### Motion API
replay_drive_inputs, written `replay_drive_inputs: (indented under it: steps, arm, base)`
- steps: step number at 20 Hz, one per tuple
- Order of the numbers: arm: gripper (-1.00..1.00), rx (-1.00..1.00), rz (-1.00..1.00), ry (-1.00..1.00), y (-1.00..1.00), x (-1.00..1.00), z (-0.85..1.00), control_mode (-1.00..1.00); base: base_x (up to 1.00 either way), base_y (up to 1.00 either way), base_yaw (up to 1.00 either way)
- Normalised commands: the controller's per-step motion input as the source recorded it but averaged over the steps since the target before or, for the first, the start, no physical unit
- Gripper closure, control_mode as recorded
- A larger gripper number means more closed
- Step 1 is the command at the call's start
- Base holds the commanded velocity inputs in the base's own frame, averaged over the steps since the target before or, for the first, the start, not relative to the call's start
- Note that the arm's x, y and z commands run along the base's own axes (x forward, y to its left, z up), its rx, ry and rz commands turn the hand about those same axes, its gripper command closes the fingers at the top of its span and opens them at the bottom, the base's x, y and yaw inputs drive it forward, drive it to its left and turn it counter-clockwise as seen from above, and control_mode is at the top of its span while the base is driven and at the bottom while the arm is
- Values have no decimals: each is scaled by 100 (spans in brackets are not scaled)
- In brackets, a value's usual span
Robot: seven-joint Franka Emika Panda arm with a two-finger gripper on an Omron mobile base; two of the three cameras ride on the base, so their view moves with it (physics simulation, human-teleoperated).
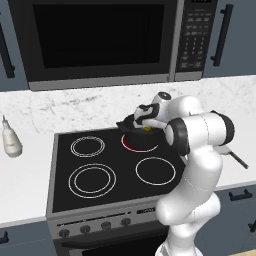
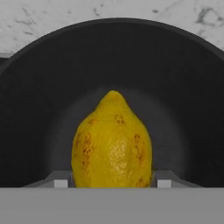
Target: Put the lime and lemon in the pot. Retrieve the spatula and lightly stir the vegetables in the pot.
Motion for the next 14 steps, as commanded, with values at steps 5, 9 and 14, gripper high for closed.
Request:
replay_drive_inputs:
  steps: [5, 9, 14]
  arm:
    - [-100, 0, 0, -2, 0, -1, 0, -100]
    - [-100, 0, -1, -13, 0, -2, 0, -100]
    - [-100, 0, -4, -22, -10, -20, 15, -100]
  base:
    - [0, 0, 0]
    - [0, 0, 0]
    - [0, 0, 0]
